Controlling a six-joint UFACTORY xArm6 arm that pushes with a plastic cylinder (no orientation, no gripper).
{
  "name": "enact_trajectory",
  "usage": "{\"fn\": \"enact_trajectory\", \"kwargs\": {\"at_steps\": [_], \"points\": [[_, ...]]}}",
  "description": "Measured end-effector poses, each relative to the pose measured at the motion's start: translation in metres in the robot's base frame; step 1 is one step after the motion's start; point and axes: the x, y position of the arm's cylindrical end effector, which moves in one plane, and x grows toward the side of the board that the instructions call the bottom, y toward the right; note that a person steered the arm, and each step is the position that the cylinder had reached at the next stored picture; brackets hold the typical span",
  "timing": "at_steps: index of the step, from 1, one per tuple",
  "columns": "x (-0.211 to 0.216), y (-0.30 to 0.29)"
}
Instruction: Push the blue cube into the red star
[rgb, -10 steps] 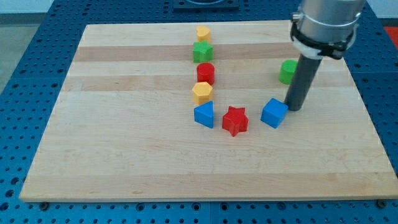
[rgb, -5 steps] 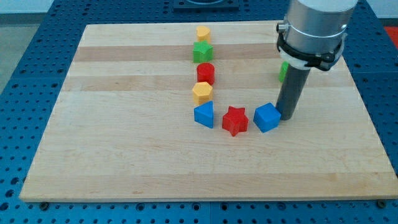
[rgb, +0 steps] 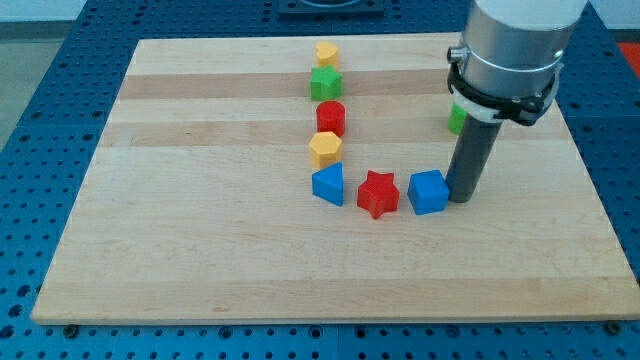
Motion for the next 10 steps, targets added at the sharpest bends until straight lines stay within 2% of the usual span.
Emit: {"fn": "enact_trajectory", "kwargs": {"at_steps": [8, 10], "points": [[0.001, -0.034], [0.002, 0.094]]}}
